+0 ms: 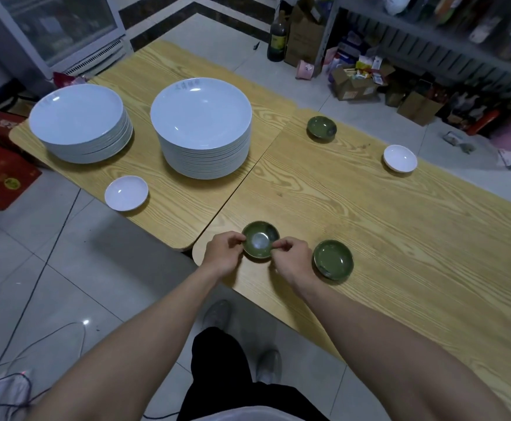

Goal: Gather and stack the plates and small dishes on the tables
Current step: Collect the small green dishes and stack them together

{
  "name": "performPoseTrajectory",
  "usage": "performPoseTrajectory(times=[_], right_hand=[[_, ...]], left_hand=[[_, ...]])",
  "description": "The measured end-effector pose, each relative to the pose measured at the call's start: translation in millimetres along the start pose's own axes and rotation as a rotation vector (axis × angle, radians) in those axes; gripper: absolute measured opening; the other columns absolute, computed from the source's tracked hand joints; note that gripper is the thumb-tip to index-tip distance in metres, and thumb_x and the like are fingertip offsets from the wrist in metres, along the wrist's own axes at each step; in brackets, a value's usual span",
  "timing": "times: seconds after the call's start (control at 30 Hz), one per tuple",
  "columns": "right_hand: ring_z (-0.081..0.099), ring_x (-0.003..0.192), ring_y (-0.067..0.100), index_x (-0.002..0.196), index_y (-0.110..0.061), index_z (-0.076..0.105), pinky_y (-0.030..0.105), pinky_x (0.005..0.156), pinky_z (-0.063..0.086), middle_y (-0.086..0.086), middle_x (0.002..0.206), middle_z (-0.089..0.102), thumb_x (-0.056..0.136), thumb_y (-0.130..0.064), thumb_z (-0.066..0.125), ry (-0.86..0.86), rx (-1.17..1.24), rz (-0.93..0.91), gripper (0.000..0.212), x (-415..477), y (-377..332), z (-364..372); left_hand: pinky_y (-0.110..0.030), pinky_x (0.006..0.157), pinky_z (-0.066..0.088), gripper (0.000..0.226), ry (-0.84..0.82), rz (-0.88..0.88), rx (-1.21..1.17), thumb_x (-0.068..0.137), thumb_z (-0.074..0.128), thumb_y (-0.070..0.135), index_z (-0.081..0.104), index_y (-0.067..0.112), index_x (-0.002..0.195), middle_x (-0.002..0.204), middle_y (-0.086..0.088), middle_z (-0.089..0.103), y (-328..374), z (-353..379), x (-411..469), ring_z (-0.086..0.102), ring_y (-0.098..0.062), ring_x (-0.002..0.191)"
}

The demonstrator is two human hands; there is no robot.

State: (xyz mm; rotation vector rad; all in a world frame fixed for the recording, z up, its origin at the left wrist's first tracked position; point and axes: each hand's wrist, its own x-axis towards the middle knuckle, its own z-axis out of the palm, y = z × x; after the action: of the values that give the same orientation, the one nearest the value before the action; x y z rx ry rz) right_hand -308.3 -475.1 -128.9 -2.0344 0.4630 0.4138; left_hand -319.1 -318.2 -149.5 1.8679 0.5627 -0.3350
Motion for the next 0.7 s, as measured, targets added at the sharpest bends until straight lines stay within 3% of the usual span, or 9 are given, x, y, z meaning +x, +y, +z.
performPoseTrajectory(times=[0.07,0.13,0.3,0.43,0.53,0.6,0.7], right_hand=[[0.070,0.072,0.022,0.101,-0.014,0.061,0.043,0.076,0.062,0.006,0.087,0.069,0.081,0.001,0.067,0.031,0.169,0.131,0.026,4,-1,1],[0.070,0.065,0.021,0.112,-0.012,0.052,0.040,0.071,0.063,0.012,0.093,0.070,0.083,-0.001,0.073,0.010,0.280,0.244,0.037,8,0,3],[0.072,0.063,0.026,0.106,-0.009,0.058,0.042,0.068,0.063,0.021,0.085,0.072,0.088,0.011,0.063,-0.019,0.424,0.357,0.027,13,-7,-1],[0.068,0.058,0.021,0.101,-0.015,0.059,0.039,0.060,0.061,0.014,0.082,0.073,0.090,-0.003,0.068,0.015,0.366,0.296,0.019,17,-18,-21],[0.073,0.067,0.021,0.093,-0.017,0.059,0.029,0.053,0.059,0.011,0.085,0.072,0.087,-0.002,0.071,0.063,0.434,0.273,0.020,22,-28,-43],[0.073,0.074,0.023,0.090,-0.014,0.059,0.023,0.055,0.058,0.013,0.093,0.069,0.086,0.004,0.070,0.121,0.526,0.272,0.021,25,-35,-60],[0.073,0.078,0.026,0.097,-0.006,0.065,0.025,0.061,0.060,0.016,0.098,0.070,0.083,0.008,0.071,0.167,0.622,0.261,0.021,30,-46,-87]], left_hand=[[-0.036,0.085,0.057,0.023,0.001,-0.004,-0.007,0.092,0.060,0.003,0.071,0.016,0.108,0.097,0.000,0.072,-1,2,1,0.069,-0.019,0.085],[-0.035,0.085,0.057,0.025,-0.004,-0.015,-0.020,0.091,0.061,0.003,0.071,0.017,0.110,0.101,-0.003,0.073,-1,4,2,0.069,-0.020,0.086],[-0.042,0.094,0.054,0.026,-0.006,0.000,-0.016,0.091,0.062,0.003,0.070,0.018,0.110,0.113,-0.001,0.069,7,9,3,0.068,-0.022,0.098],[-0.043,0.083,0.059,0.026,-0.006,0.031,-0.023,0.091,0.063,0.007,0.071,0.022,0.110,0.117,0.004,0.068,32,14,3,0.069,-0.022,0.091],[-0.035,0.067,0.059,0.026,0.005,0.089,-0.027,0.090,0.062,0.005,0.072,0.019,0.110,0.111,0.006,0.069,62,24,1,0.069,-0.021,0.081],[-0.039,0.076,0.059,0.026,-0.007,0.127,-0.026,0.090,0.061,0.003,0.071,0.016,0.111,0.108,0.002,0.070,82,33,0,0.066,-0.020,0.078],[-0.041,0.086,0.056,0.027,-0.033,0.172,-0.039,0.091,0.061,0.004,0.071,0.016,0.112,0.104,0.002,0.070,107,46,0,0.065,-0.019,0.079]])
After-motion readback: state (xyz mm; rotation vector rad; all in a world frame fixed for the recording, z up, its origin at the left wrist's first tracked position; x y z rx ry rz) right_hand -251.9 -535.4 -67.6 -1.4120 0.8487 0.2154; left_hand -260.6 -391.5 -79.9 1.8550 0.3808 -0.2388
